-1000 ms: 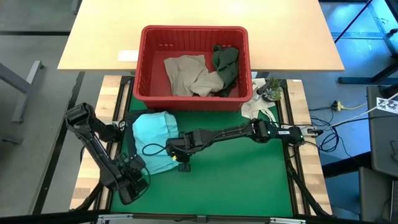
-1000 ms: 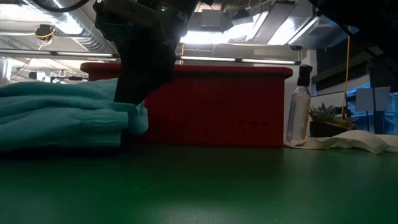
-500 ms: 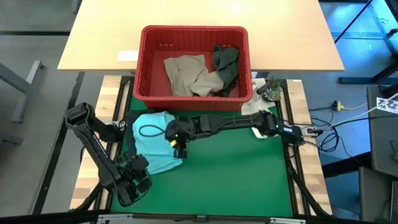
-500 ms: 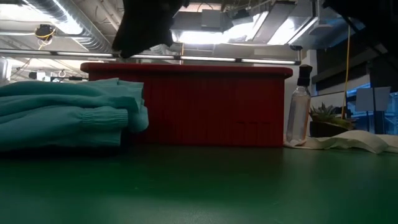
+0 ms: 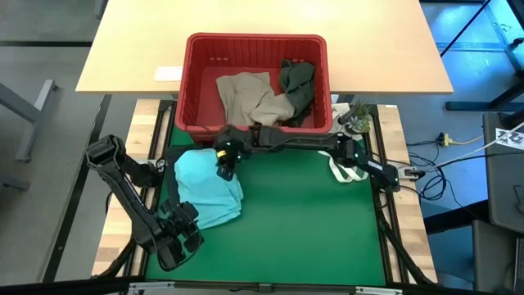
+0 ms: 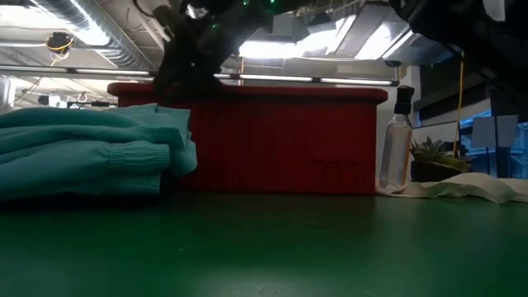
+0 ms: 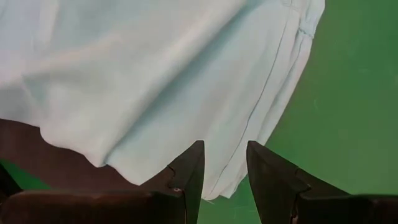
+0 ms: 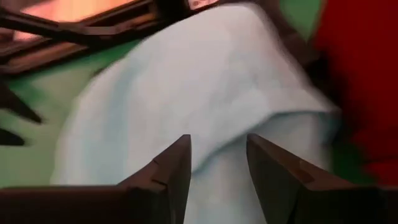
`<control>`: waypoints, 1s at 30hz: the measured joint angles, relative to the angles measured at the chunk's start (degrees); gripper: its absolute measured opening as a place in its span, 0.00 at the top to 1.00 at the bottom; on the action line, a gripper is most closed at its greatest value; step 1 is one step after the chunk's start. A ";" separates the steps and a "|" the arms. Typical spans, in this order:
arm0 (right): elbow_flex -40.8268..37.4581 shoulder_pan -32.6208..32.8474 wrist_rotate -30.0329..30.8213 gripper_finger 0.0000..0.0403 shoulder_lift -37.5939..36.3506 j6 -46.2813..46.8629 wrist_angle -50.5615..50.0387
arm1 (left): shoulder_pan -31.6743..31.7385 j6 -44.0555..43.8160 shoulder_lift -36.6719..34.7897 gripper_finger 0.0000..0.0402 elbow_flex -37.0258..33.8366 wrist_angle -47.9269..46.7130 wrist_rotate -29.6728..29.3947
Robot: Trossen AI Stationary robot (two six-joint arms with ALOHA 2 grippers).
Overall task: Fold Laundry from Bin
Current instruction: Stack the folded blue shorts on top of the folded black shorts
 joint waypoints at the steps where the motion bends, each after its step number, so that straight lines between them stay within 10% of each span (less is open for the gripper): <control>1: -0.02 -0.28 -1.43 0.62 0.27 0.75 -0.03 | 0.00 -0.01 0.00 0.72 0.00 -0.01 -0.01; 18: -0.10 0.08 1.97 0.63 2.00 1.33 4.20 | 0.59 0.13 1.01 0.72 0.00 2.30 -5.63; 30: -0.10 0.10 2.10 0.98 2.00 1.24 6.33 | 0.59 0.13 7.17 0.72 0.00 2.56 -5.55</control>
